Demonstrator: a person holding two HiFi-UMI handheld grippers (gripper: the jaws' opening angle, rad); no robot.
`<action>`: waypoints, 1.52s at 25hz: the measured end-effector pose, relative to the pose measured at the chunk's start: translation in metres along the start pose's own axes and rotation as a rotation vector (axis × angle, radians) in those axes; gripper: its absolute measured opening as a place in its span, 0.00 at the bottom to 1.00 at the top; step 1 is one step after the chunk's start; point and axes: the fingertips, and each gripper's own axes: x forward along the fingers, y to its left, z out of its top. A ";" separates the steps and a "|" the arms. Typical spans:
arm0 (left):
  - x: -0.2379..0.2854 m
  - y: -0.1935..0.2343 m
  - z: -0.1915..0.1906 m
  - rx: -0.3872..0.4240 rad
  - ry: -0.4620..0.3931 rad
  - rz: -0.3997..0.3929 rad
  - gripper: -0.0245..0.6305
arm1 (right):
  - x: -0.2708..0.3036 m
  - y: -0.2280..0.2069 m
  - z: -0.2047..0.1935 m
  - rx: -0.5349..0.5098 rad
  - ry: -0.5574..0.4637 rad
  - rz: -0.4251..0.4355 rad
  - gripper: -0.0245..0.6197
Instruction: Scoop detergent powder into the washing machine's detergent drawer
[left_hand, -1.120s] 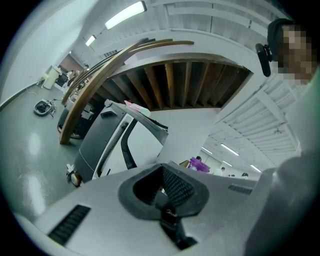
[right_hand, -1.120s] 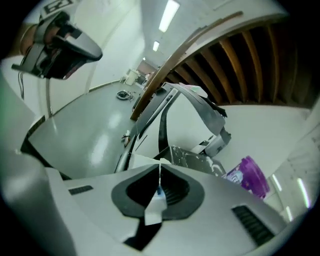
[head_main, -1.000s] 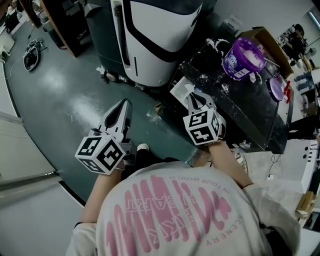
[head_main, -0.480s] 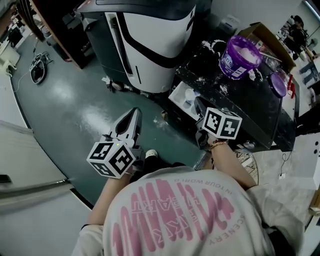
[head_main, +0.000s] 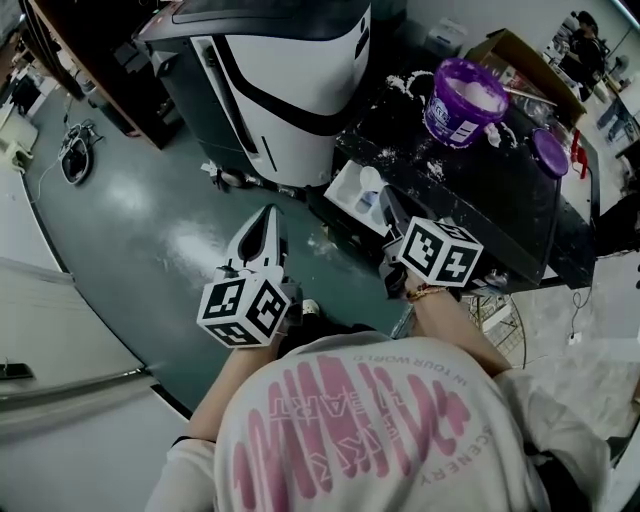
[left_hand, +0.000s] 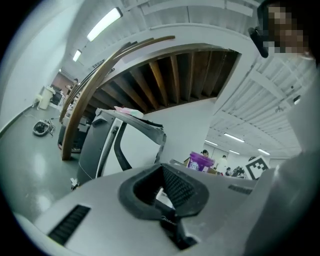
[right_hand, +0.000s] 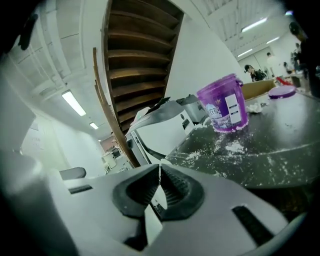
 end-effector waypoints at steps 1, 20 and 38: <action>0.001 -0.002 -0.001 0.015 -0.002 0.007 0.04 | -0.002 0.001 0.001 -0.017 -0.008 0.000 0.05; -0.008 -0.043 -0.025 0.089 0.028 0.002 0.04 | -0.042 0.004 0.001 -0.201 -0.041 0.019 0.05; -0.023 -0.071 -0.037 0.085 0.016 -0.013 0.04 | -0.073 -0.002 -0.004 -0.227 -0.031 0.030 0.05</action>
